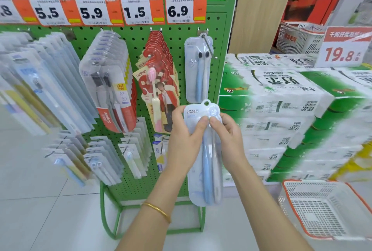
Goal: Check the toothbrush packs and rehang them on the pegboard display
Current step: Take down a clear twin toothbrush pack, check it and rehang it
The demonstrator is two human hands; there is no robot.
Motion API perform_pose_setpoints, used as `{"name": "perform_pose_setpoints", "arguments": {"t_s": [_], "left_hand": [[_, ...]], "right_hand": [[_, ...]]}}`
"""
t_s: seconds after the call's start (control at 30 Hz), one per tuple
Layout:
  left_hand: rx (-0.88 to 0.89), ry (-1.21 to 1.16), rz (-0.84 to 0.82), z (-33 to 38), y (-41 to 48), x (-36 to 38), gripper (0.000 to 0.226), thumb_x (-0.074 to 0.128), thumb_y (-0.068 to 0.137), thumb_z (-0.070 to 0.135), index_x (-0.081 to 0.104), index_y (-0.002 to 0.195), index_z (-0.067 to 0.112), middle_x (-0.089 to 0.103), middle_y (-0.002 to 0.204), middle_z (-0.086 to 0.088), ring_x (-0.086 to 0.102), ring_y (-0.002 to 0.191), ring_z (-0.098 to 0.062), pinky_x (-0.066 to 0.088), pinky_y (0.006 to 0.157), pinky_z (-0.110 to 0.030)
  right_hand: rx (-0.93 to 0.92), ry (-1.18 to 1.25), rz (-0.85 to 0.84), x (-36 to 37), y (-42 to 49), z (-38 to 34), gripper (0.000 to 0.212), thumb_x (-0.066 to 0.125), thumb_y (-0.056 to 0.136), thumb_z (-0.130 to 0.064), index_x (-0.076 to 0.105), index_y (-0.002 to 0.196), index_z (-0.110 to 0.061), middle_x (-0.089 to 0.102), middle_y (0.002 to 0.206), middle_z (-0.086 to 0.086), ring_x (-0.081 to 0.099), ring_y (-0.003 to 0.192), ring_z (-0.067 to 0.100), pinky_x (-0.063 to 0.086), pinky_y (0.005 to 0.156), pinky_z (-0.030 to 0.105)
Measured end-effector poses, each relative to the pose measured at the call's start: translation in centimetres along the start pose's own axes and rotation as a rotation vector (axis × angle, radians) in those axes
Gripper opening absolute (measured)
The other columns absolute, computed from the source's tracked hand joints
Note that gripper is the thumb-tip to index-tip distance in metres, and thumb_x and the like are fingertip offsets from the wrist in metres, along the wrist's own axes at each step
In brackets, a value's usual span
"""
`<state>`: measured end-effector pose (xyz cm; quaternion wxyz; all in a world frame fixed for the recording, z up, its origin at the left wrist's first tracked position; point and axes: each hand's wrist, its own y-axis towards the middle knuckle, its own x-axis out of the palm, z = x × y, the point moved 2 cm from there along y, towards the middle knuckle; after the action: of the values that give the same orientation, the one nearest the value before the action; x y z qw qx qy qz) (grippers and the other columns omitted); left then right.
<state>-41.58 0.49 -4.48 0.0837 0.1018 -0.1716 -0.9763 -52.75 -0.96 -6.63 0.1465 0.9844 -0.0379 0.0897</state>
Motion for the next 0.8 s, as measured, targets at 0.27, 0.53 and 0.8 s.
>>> {"name": "perform_pose_setpoints", "arguments": {"t_s": [0.27, 0.53, 0.8], "left_hand": [[-0.151, -0.082, 0.038, -2.1, -0.7, 1.0, 0.043, 0.054, 0.096, 0.023, 0.036, 0.132, 0.007, 0.046, 0.101, 0.02, 0.049, 0.078, 0.026, 0.036, 0.067, 0.002], [-0.176, 0.107, -0.246, -3.7, -3.0, 2.2, 0.089, 0.066, 0.088, 0.025, 0.004, 0.152, 0.018, 0.026, 0.136, 0.02, 0.025, 0.118, 0.016, 0.017, 0.092, 0.007], [-0.105, 0.305, -0.544, -4.4, -5.4, 1.5, 0.095, 0.071, 0.083, 0.036, 0.004, 0.15, 0.029, 0.017, 0.153, 0.004, 0.025, 0.135, -0.005, 0.023, 0.102, -0.021]], "right_hand": [[0.137, -0.169, -0.013, -1.3, -1.8, 2.1, 0.035, 0.05, 0.088, -0.042, 0.06, 0.086, -0.008, 0.056, 0.086, 0.012, 0.051, 0.083, 0.017, 0.042, 0.083, 0.038], [0.162, -0.046, 0.166, -1.9, -1.6, 2.5, 0.025, 0.048, 0.098, -0.025, 0.052, 0.078, -0.013, 0.047, 0.073, 0.002, 0.046, 0.068, 0.008, 0.041, 0.067, 0.024], [0.201, 0.036, 0.42, -3.1, -0.1, 2.3, 0.026, 0.044, 0.101, -0.024, 0.049, 0.076, -0.016, 0.048, 0.065, -0.007, 0.048, 0.046, -0.008, 0.041, 0.05, 0.008]]}}
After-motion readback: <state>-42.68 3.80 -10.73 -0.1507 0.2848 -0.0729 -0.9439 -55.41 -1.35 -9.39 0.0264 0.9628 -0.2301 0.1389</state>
